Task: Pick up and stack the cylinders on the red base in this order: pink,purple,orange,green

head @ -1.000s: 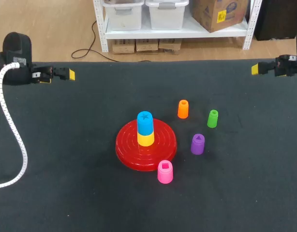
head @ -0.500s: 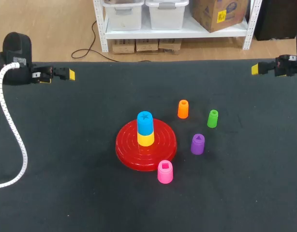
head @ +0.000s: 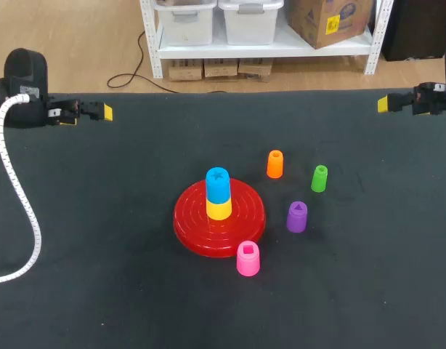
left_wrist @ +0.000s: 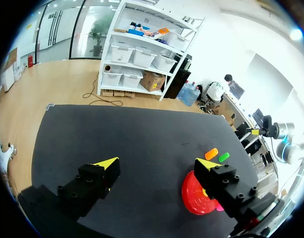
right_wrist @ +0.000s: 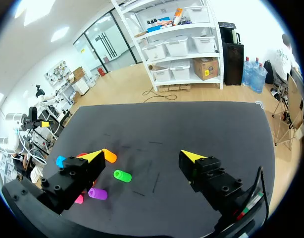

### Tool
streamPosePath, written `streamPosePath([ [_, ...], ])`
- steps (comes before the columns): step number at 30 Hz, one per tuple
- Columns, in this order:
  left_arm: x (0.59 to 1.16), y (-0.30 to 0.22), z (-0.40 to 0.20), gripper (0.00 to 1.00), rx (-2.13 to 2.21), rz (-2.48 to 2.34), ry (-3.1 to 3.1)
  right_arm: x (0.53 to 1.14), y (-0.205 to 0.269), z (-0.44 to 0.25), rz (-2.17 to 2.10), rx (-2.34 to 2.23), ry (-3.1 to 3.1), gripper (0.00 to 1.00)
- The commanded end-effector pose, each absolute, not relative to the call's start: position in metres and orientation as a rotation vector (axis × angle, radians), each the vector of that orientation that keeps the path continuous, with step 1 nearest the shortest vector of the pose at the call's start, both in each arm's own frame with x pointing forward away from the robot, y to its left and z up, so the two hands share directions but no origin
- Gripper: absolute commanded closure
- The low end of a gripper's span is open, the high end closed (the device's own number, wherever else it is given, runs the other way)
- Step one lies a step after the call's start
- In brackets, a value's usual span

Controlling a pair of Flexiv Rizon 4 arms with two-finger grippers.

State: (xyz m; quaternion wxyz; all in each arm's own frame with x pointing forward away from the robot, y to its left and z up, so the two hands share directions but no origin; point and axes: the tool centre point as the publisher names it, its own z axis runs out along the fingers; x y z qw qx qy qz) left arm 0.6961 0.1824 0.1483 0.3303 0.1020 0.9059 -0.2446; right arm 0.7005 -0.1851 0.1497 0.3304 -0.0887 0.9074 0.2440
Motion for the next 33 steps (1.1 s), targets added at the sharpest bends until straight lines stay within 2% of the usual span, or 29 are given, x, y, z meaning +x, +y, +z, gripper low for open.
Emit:
streamPosePath([
  [1, 0.698, 0.172, 0.16, 0.0, 0.409, -0.637, 2.334, 0.7, -0.185, 0.15, 0.637, -0.232, 2.373, 0.0],
  [16, 0.633, 0.114, 0.175, 0.0, 1.23, -0.809, 1.893, 0.7, -0.185, 0.15, 0.637, -0.232, 2.373, 0.0],
  [33, 0.622, 0.114, 0.159, 0.0, 1.51, -0.829, 1.839, 0.7, -0.185, 0.15, 0.637, -0.232, 2.373, 0.0],
])
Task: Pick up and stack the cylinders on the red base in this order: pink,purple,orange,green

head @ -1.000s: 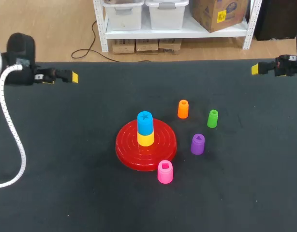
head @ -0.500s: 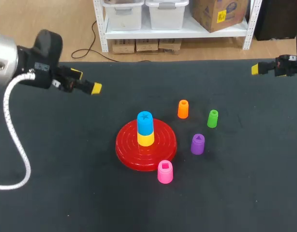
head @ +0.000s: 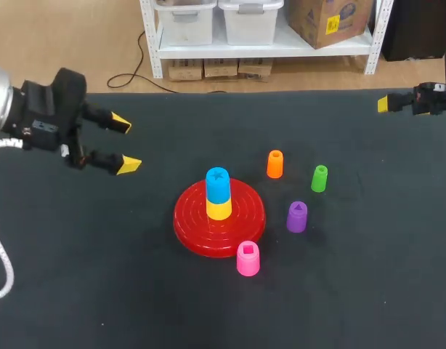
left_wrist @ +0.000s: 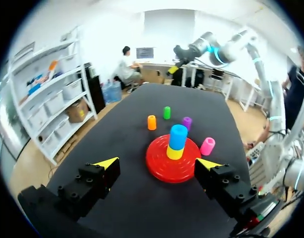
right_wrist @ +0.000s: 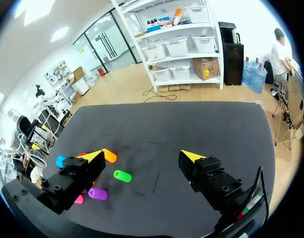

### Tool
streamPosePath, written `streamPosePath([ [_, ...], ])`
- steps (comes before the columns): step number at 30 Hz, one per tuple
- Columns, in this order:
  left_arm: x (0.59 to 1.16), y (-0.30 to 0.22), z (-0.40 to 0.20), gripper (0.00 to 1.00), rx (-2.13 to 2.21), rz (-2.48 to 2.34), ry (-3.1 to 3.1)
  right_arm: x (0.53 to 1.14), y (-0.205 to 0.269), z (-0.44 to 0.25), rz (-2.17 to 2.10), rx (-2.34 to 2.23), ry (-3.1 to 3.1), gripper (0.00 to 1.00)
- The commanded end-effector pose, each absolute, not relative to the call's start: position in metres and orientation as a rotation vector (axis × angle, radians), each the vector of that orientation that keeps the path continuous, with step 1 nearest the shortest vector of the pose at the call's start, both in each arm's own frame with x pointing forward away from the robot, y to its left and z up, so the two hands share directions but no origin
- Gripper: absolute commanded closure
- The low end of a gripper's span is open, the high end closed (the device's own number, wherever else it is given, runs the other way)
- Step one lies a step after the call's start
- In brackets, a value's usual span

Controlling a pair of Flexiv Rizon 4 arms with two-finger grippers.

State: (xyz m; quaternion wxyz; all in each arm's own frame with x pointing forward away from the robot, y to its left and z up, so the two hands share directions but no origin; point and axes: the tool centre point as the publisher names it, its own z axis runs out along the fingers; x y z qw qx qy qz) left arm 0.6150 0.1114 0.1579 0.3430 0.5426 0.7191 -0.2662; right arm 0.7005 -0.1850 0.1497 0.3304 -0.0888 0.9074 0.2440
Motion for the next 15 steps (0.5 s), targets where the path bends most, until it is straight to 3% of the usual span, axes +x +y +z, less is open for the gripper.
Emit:
streamPosePath([
  [1, 0.622, 0.114, 0.159, 0.0, 1.528, -0.832, 1.831, 0.7, -0.185, 0.15, 0.637, -0.232, 2.373, 0.0],
  [15, 0.604, 0.114, 0.151, 0.0, 1.572, -0.836, 1.841, 0.7, -0.185, 0.15, 0.637, -0.232, 2.373, 0.0],
])
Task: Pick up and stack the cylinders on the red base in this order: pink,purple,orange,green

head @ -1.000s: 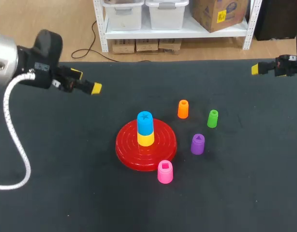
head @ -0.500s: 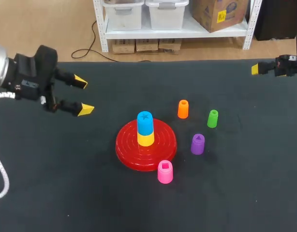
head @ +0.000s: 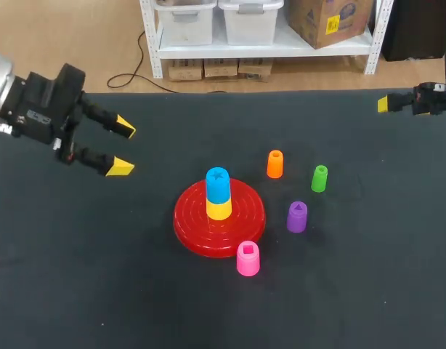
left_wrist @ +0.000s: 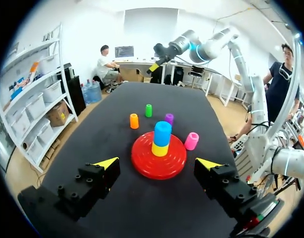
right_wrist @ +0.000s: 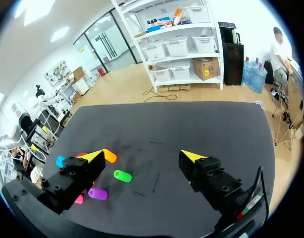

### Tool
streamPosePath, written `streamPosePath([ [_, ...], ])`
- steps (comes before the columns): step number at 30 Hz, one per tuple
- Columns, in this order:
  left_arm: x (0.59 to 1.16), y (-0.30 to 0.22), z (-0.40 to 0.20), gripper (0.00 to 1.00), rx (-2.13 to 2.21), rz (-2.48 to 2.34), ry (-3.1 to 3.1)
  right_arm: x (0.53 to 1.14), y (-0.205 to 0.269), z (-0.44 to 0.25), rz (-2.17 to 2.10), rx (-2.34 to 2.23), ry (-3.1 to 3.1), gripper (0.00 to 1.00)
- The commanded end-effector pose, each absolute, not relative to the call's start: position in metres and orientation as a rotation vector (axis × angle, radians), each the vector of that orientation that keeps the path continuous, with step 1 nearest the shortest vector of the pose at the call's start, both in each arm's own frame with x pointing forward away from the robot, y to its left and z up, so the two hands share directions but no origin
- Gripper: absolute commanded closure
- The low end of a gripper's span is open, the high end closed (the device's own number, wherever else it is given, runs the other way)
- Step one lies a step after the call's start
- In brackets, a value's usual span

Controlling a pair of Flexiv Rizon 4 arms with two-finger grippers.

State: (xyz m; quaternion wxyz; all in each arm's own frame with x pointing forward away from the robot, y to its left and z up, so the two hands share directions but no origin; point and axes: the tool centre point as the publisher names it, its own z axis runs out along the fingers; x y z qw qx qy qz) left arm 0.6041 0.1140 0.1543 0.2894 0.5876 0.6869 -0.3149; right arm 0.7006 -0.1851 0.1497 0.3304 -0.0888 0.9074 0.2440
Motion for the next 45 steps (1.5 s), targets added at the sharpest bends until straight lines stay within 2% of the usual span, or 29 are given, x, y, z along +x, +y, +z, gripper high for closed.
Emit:
streamPosePath([
  [1, 0.603, 0.114, 0.151, 0.0, 1.572, -0.836, 1.841, 0.7, -0.185, 0.15, 0.637, -0.232, 2.373, 0.0],
  [9, 0.597, 0.112, 0.15, 0.0, 1.511, -0.692, 2.008, 0.7, -0.185, 0.15, 0.637, -0.232, 2.373, 0.0],
  [40, 0.597, 0.112, 0.15, 0.0, 1.511, -0.692, 2.008, 0.7, -0.185, 0.15, 0.637, -0.232, 2.373, 0.0],
  [45, 0.597, 0.112, 0.15, 0.0, 1.511, -0.692, 2.008, 0.696, -0.134, 0.159, 0.653, -0.497, 2.382, 0.0],
])
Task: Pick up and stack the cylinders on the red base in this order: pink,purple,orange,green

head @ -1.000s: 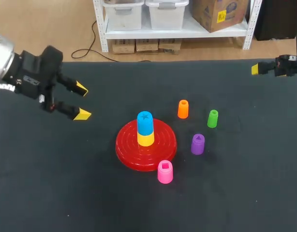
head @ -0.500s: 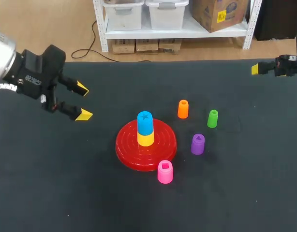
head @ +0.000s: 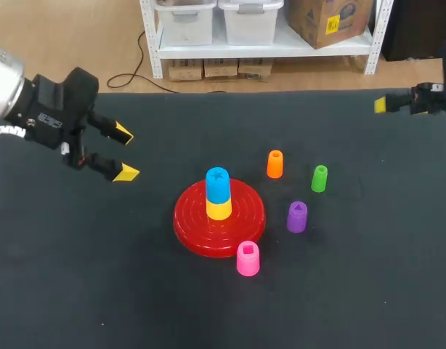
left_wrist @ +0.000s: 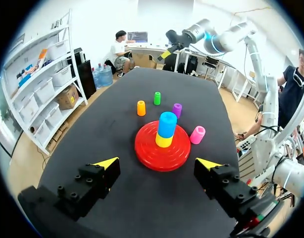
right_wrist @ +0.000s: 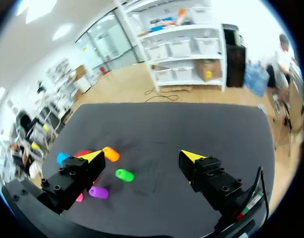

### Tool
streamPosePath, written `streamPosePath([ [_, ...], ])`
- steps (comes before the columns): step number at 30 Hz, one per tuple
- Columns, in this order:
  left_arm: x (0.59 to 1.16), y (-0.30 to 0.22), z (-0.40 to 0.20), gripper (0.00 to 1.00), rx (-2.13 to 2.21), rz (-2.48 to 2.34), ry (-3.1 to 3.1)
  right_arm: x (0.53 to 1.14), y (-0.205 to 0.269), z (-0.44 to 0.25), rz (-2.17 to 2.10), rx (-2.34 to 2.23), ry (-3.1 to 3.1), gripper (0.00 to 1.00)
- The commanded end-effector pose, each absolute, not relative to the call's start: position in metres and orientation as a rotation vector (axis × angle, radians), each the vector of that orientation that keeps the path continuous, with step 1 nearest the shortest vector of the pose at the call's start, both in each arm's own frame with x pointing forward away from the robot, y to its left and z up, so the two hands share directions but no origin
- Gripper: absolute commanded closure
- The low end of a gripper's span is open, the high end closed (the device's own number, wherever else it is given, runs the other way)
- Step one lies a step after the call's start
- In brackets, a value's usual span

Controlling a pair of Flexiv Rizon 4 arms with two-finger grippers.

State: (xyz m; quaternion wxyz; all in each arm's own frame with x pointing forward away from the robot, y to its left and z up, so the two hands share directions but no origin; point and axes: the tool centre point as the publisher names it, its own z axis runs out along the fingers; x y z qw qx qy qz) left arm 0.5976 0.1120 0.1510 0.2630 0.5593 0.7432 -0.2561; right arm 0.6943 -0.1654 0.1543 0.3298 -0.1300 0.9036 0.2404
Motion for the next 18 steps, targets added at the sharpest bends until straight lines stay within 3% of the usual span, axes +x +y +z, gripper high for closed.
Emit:
streamPosePath([
  [1, 0.597, 0.112, 0.15, 0.0, 1.511, -0.692, 2.008, 0.694, -0.121, 0.159, 0.642, -0.549, 2.395, 0.0],
  [9, 0.597, 0.112, 0.15, 0.0, 1.511, -0.692, 2.008, 0.647, -0.035, 0.141, 0.502, -1.059, 2.492, 0.0],
  [18, 0.597, 0.112, 0.15, 0.0, 1.511, -0.692, 2.008, 0.573, 0.016, 0.121, 0.338, -1.49, 2.474, 0.0],
])
